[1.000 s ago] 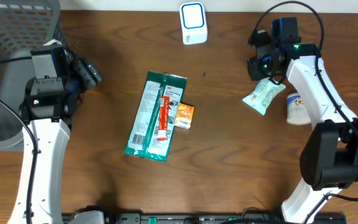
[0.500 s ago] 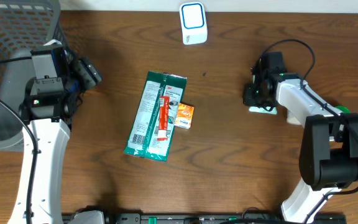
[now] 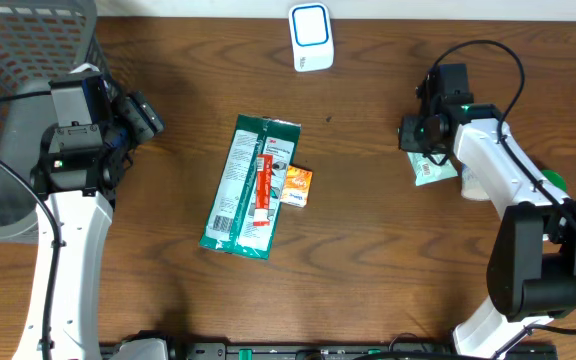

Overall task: Scan the item barcode
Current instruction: 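Release the pouch and move the right gripper toward the orange box, then grasp the orange box with the right gripper and lift it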

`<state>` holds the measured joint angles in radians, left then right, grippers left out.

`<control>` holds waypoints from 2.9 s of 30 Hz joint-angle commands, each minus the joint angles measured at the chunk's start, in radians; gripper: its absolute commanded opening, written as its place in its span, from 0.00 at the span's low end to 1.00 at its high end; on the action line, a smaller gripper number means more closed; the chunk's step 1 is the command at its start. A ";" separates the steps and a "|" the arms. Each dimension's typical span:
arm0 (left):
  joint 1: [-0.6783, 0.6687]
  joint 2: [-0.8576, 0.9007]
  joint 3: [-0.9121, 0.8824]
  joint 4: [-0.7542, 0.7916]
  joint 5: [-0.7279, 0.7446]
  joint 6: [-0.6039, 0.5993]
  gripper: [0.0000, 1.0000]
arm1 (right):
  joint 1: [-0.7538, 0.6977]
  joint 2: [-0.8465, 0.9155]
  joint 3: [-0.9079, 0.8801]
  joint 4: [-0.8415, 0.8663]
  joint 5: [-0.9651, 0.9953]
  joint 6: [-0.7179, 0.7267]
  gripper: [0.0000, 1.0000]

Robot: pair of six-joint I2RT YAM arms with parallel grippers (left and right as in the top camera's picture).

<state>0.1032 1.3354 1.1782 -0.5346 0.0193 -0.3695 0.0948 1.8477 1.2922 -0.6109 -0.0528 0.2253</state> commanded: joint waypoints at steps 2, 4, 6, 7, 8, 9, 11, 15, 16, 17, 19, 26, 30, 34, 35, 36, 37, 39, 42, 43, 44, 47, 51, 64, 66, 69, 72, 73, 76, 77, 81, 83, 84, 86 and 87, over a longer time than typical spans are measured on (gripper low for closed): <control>0.004 0.005 0.011 0.000 -0.009 0.001 0.84 | 0.027 -0.013 -0.087 0.117 -0.068 0.005 0.04; 0.004 0.005 0.011 0.000 -0.009 0.002 0.84 | 0.038 -0.013 -0.148 0.214 -0.066 -0.011 0.04; 0.004 0.005 0.011 0.000 -0.009 0.001 0.84 | 0.043 -0.013 -0.201 0.297 -0.011 -0.031 0.02; 0.004 0.005 0.011 0.000 -0.009 0.002 0.84 | 0.042 -0.013 -0.220 0.319 0.048 -0.031 0.02; 0.004 0.005 0.011 0.000 -0.009 0.002 0.84 | 0.037 -0.013 -0.227 0.319 0.089 -0.031 0.03; 0.004 0.005 0.011 0.000 -0.009 0.002 0.84 | 0.031 -0.013 -0.228 0.309 0.112 -0.031 0.03; 0.004 0.005 0.011 0.000 -0.009 0.002 0.84 | 0.016 -0.013 -0.228 0.278 0.132 -0.031 0.04; 0.004 0.005 0.011 0.000 -0.009 0.002 0.84 | -0.021 -0.013 -0.228 0.213 0.232 -0.032 0.03; 0.004 0.005 0.011 0.000 -0.009 0.001 0.84 | -0.033 -0.013 -0.227 0.200 0.270 -0.032 0.03; 0.004 0.005 0.011 0.000 -0.009 0.002 0.84 | -0.043 -0.014 -0.227 0.190 0.291 -0.032 0.03; 0.004 0.005 0.011 0.000 -0.009 0.002 0.84 | -0.060 -0.016 -0.227 0.183 0.295 -0.032 0.03; 0.004 0.005 0.011 0.000 -0.009 0.002 0.84 | -0.042 -0.035 -0.200 0.203 -0.009 -0.032 0.20; 0.004 0.005 0.011 0.000 -0.009 0.002 0.84 | 0.000 -0.050 -0.198 0.283 -0.488 -0.032 0.42; 0.004 0.005 0.011 0.000 -0.009 0.001 0.84 | 0.019 -0.050 -0.199 0.290 -0.710 0.045 0.93; 0.004 0.005 0.011 0.000 -0.009 0.002 0.84 | 0.032 -0.050 -0.199 0.266 -0.713 0.063 0.99; 0.004 0.005 0.011 0.000 -0.009 0.001 0.84 | 0.047 -0.050 -0.202 0.254 -0.713 0.063 0.99; 0.004 0.005 0.011 0.000 -0.009 0.002 0.84 | 0.057 -0.049 -0.205 0.254 -0.712 0.063 0.99; 0.004 0.005 0.011 0.000 -0.009 0.002 0.84 | 0.089 -0.045 -0.212 0.256 -0.702 0.080 0.93; 0.004 0.005 0.011 0.000 -0.009 0.001 0.84 | 0.169 -0.035 -0.217 0.252 -0.571 0.191 0.78; 0.004 0.005 0.011 0.000 -0.009 0.002 0.84 | 0.204 -0.030 -0.220 0.252 -0.513 0.234 0.74; 0.004 0.005 0.011 0.000 -0.009 0.001 0.84 | 0.235 -0.029 -0.223 0.252 -0.465 0.269 0.72; 0.004 0.005 0.011 0.000 -0.009 0.002 0.84 | 0.334 -0.029 -0.227 0.253 -0.332 0.325 0.62; 0.004 0.005 0.011 0.000 -0.009 0.002 0.84 | 0.415 -0.029 -0.229 0.252 -0.199 0.426 0.57; 0.004 0.005 0.011 0.000 -0.009 0.002 0.84 | 0.449 -0.029 -0.332 0.439 -0.197 0.583 0.40; 0.004 0.005 0.011 0.000 -0.009 0.002 0.84 | 0.451 -0.029 -0.366 0.505 -0.245 0.582 0.40; 0.004 0.005 0.011 0.000 -0.009 0.002 0.84 | 0.456 -0.029 -0.394 0.534 -0.236 0.582 0.39; 0.004 0.005 0.011 0.000 -0.009 0.002 0.84 | 0.457 -0.029 -0.428 0.567 -0.203 0.582 0.26; 0.004 0.005 0.011 0.000 -0.009 0.002 0.84 | 0.457 -0.029 -0.442 0.587 -0.191 0.582 0.23; 0.004 0.005 0.011 0.000 -0.009 0.002 0.84 | 0.459 -0.029 -0.480 0.665 -0.191 0.582 0.25; 0.004 0.005 0.011 0.000 -0.009 0.002 0.84 | 0.462 -0.029 -0.491 0.687 -0.190 0.582 0.25; 0.004 0.005 0.011 0.000 -0.009 0.002 0.84 | 0.464 -0.029 -0.501 0.700 -0.187 0.582 0.27; 0.004 0.005 0.011 0.000 -0.009 0.001 0.84 | 0.464 -0.029 -0.501 0.700 -0.187 0.582 0.14; 0.004 0.005 0.011 0.000 -0.009 0.002 0.84 | 0.465 -0.029 -0.501 0.700 -0.183 0.582 0.09; 0.004 0.005 0.011 0.000 -0.009 0.002 0.84 | 0.468 -0.029 -0.502 0.699 -0.158 0.582 0.09; 0.004 0.005 0.011 0.000 -0.009 0.002 0.84 | 0.470 -0.029 -0.502 0.697 -0.143 0.582 0.09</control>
<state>0.1032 1.3354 1.1782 -0.5346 0.0193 -0.3695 0.5533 1.8126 0.8150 0.1047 -0.2718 0.8082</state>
